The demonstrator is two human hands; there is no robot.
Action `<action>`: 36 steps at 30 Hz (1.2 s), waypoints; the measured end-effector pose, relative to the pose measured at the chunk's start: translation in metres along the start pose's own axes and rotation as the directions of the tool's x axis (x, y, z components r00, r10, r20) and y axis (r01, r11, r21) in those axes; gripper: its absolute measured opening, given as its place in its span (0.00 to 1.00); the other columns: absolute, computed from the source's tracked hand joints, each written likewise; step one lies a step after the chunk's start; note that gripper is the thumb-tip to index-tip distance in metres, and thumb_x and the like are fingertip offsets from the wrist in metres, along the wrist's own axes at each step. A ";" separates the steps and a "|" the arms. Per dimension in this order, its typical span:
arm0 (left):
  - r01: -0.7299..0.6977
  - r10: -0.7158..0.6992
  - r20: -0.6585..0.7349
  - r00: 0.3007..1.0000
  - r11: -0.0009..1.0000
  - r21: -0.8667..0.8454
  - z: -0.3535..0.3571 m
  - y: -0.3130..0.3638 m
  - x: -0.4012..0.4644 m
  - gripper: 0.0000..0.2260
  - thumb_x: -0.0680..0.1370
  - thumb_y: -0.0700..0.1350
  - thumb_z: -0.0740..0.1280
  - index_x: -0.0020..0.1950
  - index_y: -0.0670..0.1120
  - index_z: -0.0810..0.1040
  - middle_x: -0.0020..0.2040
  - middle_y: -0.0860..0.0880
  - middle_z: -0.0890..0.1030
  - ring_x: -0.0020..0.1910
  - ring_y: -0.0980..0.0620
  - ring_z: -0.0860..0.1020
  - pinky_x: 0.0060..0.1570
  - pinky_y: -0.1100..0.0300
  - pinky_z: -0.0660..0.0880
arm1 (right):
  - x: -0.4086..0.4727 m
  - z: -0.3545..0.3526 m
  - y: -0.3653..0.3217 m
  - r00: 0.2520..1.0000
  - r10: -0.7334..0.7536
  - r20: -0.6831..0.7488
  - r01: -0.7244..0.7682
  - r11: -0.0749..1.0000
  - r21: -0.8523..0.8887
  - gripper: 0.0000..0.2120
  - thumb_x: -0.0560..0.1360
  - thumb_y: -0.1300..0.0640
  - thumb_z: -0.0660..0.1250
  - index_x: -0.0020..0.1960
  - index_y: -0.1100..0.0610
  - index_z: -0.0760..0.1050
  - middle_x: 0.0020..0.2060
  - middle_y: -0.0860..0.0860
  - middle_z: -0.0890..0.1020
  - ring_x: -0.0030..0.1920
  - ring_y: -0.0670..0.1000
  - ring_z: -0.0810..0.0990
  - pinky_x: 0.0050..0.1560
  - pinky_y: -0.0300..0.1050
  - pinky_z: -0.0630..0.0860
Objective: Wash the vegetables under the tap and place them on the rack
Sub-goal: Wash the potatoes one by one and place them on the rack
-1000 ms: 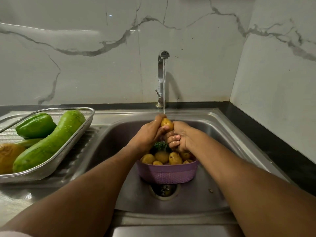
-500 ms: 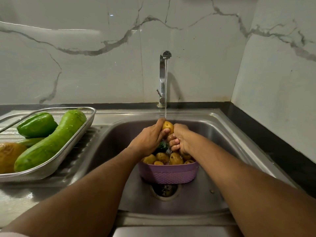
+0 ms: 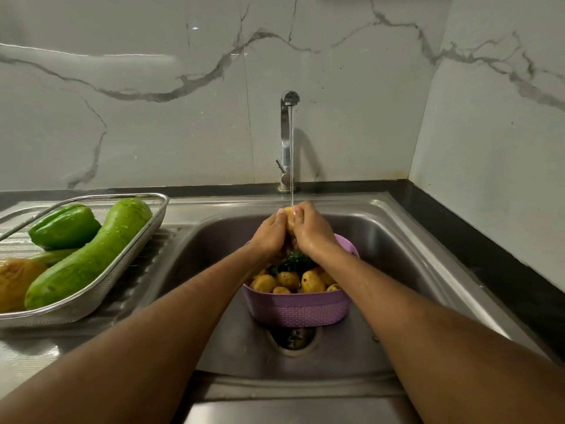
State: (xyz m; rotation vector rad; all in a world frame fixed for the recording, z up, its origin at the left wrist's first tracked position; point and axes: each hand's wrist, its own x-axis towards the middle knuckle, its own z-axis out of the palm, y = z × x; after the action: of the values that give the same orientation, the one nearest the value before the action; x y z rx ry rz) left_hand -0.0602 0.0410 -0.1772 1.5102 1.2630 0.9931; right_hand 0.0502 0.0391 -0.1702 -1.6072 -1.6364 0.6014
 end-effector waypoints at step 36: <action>0.100 -0.036 -0.140 0.989 0.872 0.480 0.003 0.009 -0.047 0.20 0.87 0.52 0.50 0.52 0.46 0.79 0.49 0.45 0.83 0.49 0.47 0.81 0.59 0.49 0.78 | -0.043 -0.012 -0.006 0.976 0.181 0.123 -0.170 0.981 -0.096 0.25 0.87 0.44 0.49 0.52 0.59 0.77 0.36 0.53 0.81 0.33 0.51 0.80 0.42 0.49 0.81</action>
State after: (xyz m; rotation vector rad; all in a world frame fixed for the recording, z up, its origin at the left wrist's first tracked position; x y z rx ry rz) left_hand -0.0622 -0.0069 -0.1704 1.7828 1.7415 0.7639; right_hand 0.0525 -0.0054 -0.1660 -1.8222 -1.6432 0.7512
